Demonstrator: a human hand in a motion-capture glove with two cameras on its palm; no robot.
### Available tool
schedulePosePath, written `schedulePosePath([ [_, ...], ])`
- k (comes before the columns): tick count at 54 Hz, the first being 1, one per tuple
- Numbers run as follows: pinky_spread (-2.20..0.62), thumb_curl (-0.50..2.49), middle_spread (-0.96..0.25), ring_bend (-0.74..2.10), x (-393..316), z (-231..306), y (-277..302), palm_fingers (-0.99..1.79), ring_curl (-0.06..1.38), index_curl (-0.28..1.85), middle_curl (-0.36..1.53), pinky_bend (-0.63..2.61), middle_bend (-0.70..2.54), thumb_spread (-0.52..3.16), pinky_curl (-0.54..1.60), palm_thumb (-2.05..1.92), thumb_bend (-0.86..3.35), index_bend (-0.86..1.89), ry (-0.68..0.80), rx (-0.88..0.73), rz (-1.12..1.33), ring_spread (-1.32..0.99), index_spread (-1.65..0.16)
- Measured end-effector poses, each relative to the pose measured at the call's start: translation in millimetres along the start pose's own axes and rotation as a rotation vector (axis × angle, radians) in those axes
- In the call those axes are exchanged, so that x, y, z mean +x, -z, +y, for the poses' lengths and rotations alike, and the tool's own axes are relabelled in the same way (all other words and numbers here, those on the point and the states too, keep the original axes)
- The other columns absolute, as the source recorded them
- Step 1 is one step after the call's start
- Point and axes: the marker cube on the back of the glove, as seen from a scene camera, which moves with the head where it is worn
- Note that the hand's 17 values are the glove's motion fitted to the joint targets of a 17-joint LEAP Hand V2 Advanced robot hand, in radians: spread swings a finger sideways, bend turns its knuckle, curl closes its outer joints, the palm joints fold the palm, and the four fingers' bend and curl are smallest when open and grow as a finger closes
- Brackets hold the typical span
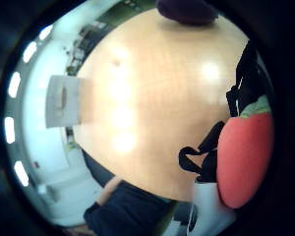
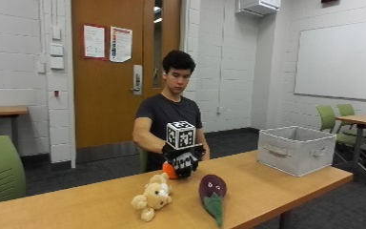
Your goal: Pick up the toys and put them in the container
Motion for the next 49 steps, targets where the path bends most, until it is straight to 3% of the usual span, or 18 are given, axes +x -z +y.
schedulePosePath([
  [11, -0.46, 0.60, -0.40, 1.03, -30, -9, 58, 1.13, 0.48, 0.97, 0.60, 0.71, 0.81, 0.82, 0.39, 0.66, 0.23, 0.39, 0.010, 0.046, -0.101, -0.45, -0.42],
  [24, -0.46, 0.71, -0.41, 1.08, -114, -45, 182, 1.09, 0.50, 1.17, 0.65, 0.75, 0.83, 0.73, 0.39, 0.65, 0.21, 0.34, 0.068, 0.170, -0.119, -0.44, -0.46],
  [37, -0.46, 0.82, -0.42, 1.09, -271, -60, 260, 1.08, 0.50, 1.32, 0.68, 0.77, 0.82, 0.70, 0.38, 0.64, 0.21, 0.28, 0.237, 0.249, -0.096, -0.43, -0.49],
  [43, -0.46, 0.86, -0.42, 1.09, -375, -46, 271, 1.08, 0.50, 1.38, 0.70, 0.77, 0.81, 0.69, 0.38, 0.63, 0.20, 0.24, 0.528, 0.267, -0.082, -0.43, -0.50],
  [47, -0.46, 0.89, -0.42, 1.09, -434, -43, 275, 1.09, 0.50, 1.41, 0.70, 0.77, 0.81, 0.69, 0.38, 0.63, 0.20, 0.22, 0.508, 0.261, -0.096, -0.43, -0.50],
  [49, -0.45, 0.90, -0.42, 1.09, -457, -39, 275, 1.09, 0.49, 1.43, 0.71, 0.77, 0.81, 0.69, 0.37, 0.62, 0.20, 0.21, 0.567, 0.265, -0.091, -0.43, -0.51],
])
